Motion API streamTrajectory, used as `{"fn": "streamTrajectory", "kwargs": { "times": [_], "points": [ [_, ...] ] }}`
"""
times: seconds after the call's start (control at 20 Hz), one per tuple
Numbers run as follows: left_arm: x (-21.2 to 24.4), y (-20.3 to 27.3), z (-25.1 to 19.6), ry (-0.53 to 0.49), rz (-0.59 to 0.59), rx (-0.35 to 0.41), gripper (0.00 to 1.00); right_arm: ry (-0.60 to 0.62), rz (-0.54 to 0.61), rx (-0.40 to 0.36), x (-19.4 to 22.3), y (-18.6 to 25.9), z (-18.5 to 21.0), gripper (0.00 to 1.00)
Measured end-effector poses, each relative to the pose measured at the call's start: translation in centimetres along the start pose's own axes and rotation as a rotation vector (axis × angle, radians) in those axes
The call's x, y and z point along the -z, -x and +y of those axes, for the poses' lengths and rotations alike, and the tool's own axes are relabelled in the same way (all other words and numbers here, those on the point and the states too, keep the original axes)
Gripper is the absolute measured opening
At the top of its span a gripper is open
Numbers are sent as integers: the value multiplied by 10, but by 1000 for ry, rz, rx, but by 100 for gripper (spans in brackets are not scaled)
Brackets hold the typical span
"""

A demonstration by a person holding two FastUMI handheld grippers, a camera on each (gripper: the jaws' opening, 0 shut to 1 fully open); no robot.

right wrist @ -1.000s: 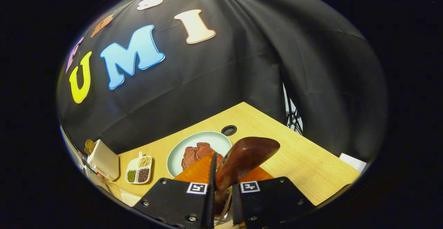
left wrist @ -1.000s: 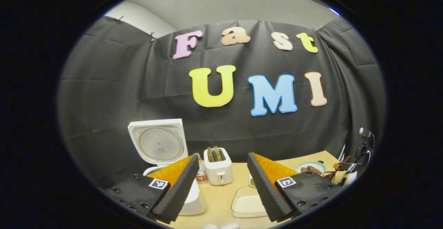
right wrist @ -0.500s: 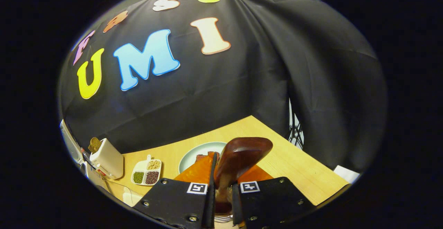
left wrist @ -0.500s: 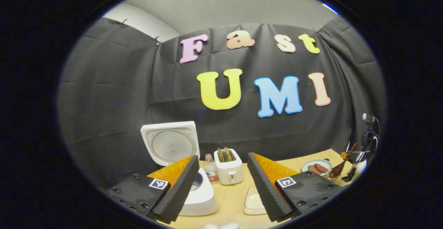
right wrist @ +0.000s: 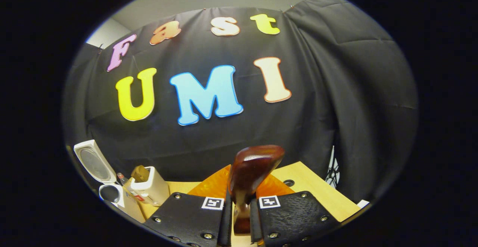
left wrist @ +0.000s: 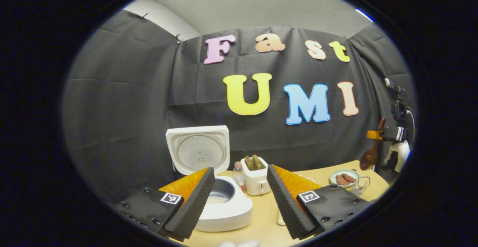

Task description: Close the left gripper, press the button to open the rice cooker; take a wooden spoon from the chopstick holder with the right hand, scoop a spoonful of rice and pour it into the rice cooker, then put the wooden spoon back into the chopstick holder.

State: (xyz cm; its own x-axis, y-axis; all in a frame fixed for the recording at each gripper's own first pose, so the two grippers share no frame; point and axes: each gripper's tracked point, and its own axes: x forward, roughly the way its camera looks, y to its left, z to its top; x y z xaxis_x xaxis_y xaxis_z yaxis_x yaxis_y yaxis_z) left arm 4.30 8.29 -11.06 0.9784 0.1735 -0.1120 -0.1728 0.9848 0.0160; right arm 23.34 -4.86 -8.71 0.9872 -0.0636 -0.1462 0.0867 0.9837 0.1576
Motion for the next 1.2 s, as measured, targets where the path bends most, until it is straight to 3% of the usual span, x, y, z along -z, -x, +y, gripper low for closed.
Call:
{"fn": "streamTrajectory", "kwargs": {
  "times": [0.15,0.4,0.75,1.2],
  "points": [
    [-3,6,13,-4,-14,-1,99,36,5,-63,4,12,52,20],
    [-1,4,23,8,-14,17,99,33,94,-164,51,22,117,20],
    [-5,1,26,-9,-37,21,99,159,133,-157,100,10,135,20],
    [1,2,25,-30,-41,21,99,521,176,-158,201,-12,139,20]
  ]
}}
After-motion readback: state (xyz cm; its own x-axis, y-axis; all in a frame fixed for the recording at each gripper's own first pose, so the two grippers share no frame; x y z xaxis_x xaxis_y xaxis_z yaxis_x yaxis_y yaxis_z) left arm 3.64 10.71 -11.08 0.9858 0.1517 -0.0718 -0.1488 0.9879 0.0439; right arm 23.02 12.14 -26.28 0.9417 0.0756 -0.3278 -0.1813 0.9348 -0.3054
